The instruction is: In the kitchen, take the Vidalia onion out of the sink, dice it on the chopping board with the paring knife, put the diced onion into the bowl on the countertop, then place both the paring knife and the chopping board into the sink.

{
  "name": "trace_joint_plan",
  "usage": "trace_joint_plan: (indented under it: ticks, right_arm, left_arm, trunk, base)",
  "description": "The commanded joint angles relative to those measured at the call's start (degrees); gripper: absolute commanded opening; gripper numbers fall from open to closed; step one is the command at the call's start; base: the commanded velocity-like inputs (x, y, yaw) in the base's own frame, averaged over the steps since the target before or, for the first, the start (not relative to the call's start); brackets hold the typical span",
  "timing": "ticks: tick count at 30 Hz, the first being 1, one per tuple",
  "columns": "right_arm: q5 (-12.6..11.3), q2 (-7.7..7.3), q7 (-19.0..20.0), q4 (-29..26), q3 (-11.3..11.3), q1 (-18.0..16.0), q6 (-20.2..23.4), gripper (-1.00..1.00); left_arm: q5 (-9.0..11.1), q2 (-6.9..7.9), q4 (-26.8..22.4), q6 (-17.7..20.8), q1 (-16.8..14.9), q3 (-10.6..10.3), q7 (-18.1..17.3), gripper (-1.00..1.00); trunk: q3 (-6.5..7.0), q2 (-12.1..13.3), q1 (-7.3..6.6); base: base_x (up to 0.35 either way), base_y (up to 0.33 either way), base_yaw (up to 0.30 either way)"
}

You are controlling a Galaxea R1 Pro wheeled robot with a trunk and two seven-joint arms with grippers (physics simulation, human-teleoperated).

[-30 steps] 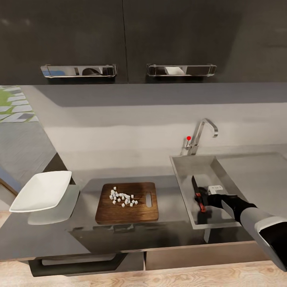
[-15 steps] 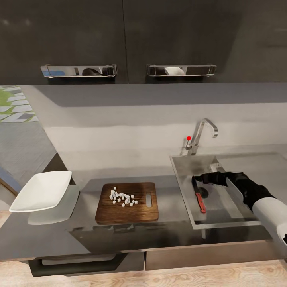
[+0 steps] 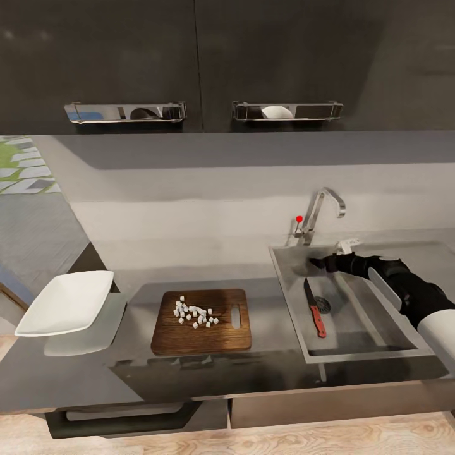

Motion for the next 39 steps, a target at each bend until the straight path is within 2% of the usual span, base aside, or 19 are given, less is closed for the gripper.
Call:
trace_joint_plan:
  ticks: [1,5,7,10,13,16,20,26,35,39]
  right_arm:
    - [-0.5,-0.05,-0.4,-0.1,0.2,-0.1,0.2,1.0]
    - [-0.7,0.35,-4.6,-1.6,0.2,0.0,0.3,1.0]
    - [-1.1,0.69,-8.3,-3.6,0.2,0.0,0.5,1.0]
    - [-3.5,1.22,-12.5,-5.2,0.3,0.0,1.8,1.0]
    - [-7.7,1.41,-14.7,-5.8,0.3,0.0,3.0,1.0]
    - [-9.3,1.46,-15.3,-6.0,0.4,0.0,3.3,1.0]
    - [-10.2,2.0,-15.6,-6.0,0.4,0.0,3.5,1.0]
    - [-10.2,3.11,-16.9,-6.0,0.5,0.0,3.5,1.0]
    - [-10.2,3.47,-17.4,-6.0,0.6,0.0,3.5,1.0]
    - [-9.9,4.32,-17.5,-5.6,0.6,-0.1,3.5,1.0]
  left_arm:
    - [0.5,-0.05,-0.1,0.0,0.0,0.2,-0.5,1.0]
    - [0.5,-0.06,-0.1,0.0,0.0,0.2,-0.5,1.0]
    - [0.5,-0.06,-0.1,0.0,0.0,0.2,-0.5,1.0]
    - [0.5,-0.06,-0.1,0.0,0.0,0.2,-0.5,1.0]
    - [0.5,-0.11,-0.1,-0.1,0.0,0.2,-0.5,1.0]
    - [0.5,-0.13,-0.1,-0.1,0.0,0.2,-0.5,1.0]
    - [0.5,-0.14,-0.1,-0.1,0.0,0.2,-0.5,1.0]
    - [0.5,-0.14,-0.1,-0.1,0.0,0.2,-0.5,1.0]
    - [0.5,-0.14,0.1,-0.1,0.0,0.2,-0.5,1.0]
    - [0.5,-0.14,0.2,-0.1,0.0,0.1,-0.5,1.0]
  trunk:
    - [-0.1,-0.1,0.04]
    - [-0.1,-0.1,0.04]
    - [-0.1,-0.1,0.04]
    - [-0.1,-0.1,0.04]
    - [-0.1,-0.1,0.04]
    - [-0.1,-0.1,0.04]
    - [-0.1,-0.1,0.04]
    - [-0.1,-0.1,0.04]
    - [-0.1,-0.1,0.04]
    - [-0.1,-0.1,0.04]
  base:
    - [0.0,0.0,0.0]
    - [0.0,0.0,0.0]
    - [0.0,0.0,0.0]
    - [0.0,0.017,0.0]
    - [-0.034,0.133,0.0]
    - [-0.097,0.221,0.0]
    - [-0.124,0.253,0.0]
    - [-0.146,0.261,0.0]
    - [-0.173,0.261,0.0]
    - [-0.204,0.244,0.0]
